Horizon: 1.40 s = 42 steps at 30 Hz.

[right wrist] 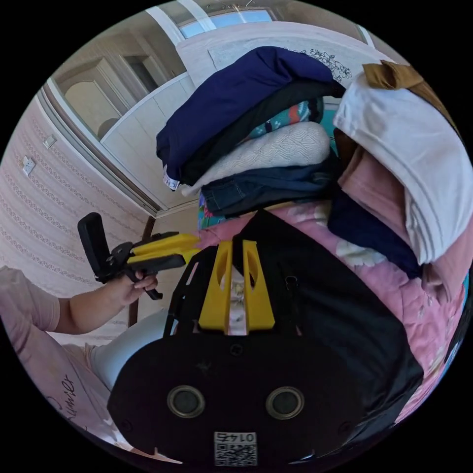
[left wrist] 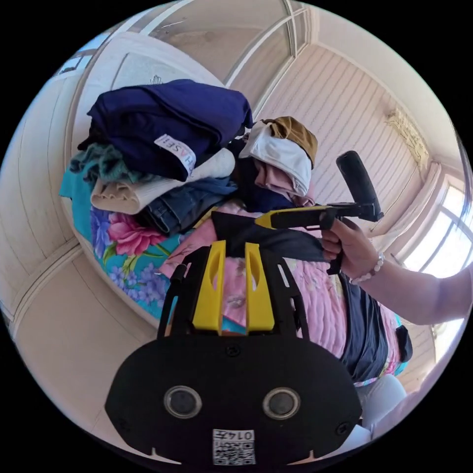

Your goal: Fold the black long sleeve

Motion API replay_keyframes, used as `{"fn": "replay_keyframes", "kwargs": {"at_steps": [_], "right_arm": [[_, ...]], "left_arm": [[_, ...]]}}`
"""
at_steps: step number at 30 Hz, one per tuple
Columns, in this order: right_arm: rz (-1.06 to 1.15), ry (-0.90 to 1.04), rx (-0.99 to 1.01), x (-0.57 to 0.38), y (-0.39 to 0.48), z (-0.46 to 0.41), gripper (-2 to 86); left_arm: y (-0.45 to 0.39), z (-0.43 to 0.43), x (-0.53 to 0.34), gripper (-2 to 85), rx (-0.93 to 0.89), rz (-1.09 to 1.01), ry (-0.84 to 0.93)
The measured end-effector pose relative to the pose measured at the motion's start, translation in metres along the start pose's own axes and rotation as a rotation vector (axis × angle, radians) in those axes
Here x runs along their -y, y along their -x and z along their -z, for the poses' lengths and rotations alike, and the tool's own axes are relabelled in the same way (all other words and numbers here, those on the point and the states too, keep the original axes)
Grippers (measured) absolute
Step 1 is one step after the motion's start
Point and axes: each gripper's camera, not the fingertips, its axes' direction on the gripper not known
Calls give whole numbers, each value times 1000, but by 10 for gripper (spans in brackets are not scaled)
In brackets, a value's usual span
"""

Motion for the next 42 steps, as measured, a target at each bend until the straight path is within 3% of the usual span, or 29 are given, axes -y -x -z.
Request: {"fn": "replay_keyframes", "kwargs": {"at_steps": [7,11,17,22,31,37,42], "right_arm": [[-20,167,-180,57,-5,-74,49],[-45,131,-155,57,-11,-47,13],[-151,-77,-86,3,-32,78,2],[-349,-346,126,-159,-63,235,0],[-616,-492,-68,-385,-24,444,-1],[-626,-672,-116,-442,2,560,-1],[-630,-711,-200,-475,21,621,-1]], "left_arm": [[1,-50,6,42,132,12,79],[-11,-53,8,-1,129,-47,100],[-63,-30,14,-9,36,-221,5],[-157,-28,-4,-10,-155,-513,22],[-311,-29,-61,-10,-471,-841,61],[-370,-19,-63,-10,-615,-871,18],[-410,-19,-70,-10,-726,-917,12]]}}
